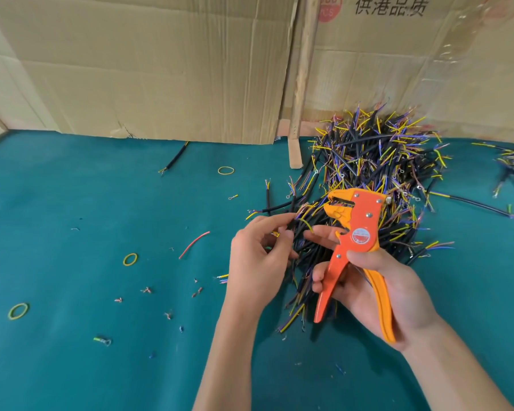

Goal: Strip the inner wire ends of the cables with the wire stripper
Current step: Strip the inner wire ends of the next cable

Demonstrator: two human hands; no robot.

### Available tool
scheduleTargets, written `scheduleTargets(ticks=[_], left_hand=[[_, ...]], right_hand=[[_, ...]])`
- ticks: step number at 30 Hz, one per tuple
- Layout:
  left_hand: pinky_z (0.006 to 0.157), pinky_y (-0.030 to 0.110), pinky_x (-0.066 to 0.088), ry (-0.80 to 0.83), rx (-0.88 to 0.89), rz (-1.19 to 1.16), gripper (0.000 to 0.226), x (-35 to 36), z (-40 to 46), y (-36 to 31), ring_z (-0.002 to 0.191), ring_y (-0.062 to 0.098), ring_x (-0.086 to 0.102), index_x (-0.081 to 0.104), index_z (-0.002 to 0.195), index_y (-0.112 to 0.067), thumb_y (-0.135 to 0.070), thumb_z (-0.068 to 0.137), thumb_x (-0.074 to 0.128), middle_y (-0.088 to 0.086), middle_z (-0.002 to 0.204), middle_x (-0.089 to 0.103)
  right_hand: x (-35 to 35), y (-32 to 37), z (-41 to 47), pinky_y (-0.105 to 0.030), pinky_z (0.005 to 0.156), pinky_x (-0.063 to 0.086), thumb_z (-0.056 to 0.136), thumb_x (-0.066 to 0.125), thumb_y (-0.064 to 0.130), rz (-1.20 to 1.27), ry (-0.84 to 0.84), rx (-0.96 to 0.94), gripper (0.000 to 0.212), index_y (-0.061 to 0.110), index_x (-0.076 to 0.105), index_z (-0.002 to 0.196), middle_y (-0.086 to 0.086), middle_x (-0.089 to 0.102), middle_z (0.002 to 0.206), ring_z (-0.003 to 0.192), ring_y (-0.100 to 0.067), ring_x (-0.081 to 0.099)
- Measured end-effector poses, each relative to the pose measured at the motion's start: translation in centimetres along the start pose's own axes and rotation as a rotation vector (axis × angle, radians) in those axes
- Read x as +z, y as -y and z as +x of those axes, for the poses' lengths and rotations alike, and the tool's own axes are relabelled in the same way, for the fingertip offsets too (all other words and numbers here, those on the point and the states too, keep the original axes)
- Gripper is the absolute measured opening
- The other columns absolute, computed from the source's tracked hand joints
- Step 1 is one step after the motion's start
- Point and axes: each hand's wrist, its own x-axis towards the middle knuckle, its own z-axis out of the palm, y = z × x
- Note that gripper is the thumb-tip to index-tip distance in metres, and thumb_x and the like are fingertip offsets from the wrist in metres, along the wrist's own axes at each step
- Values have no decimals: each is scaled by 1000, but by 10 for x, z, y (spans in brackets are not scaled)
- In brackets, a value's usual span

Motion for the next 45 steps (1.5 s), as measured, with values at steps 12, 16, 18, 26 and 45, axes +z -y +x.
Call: scheduleTargets(ticks=[12, 16, 18, 26, 45], left_hand=[[67, 24, 56, 215, -119, -358, 35, -16, -2, -6, 71, 17, 69, 74, 104, -17, 12, 91, 60, -11, 65, 56], [68, 25, 56, 222, -129, -380, 31, -16, -2, -7, 78, 20, 73, 70, 101, -13, 14, 90, 60, 9, 83, 63], [67, 25, 57, 214, -123, -371, 30, -15, -2, -8, 79, 20, 74, 69, 98, -15, 13, 91, 59, 15, 93, 69], [44, 24, 47, -125, -18, -210, 29, -7, 1, -4, 72, 21, 75, 64, 81, -24, 3, 92, 65, 9, 86, 71], [56, 39, 55, -267, 190, 233, 28, 9, -2, 9, 68, 19, 61, 58, 79, -19, 8, 80, 53, -3, 73, 66]], right_hand=[[13, -7, 2, -45, 67, 57, 68, 74, 16, -74, -48, 49, 72, 3, 60, 137, -26, 66, 119, 75, -39, 65], [17, -8, 2, -45, 67, 57, 68, 75, 16, -63, -27, 65, 60, 10, 68, 128, -26, 64, 95, 76, -40, 65], [18, -7, 1, -45, 68, 57, 68, 75, 16, -54, -20, 77, 58, 10, 70, 125, -26, 60, 88, 76, -41, 65], [18, -1, -1, -45, 74, 58, 71, 71, 18, -40, -13, 31, 74, 7, 55, 142, -25, 61, 136, 76, -35, 66], [21, -8, 0, -42, 71, 55, 73, 72, 9, -71, 30, -11, 60, 4, 63, 132, -23, 62, 132, 78, -36, 63]])
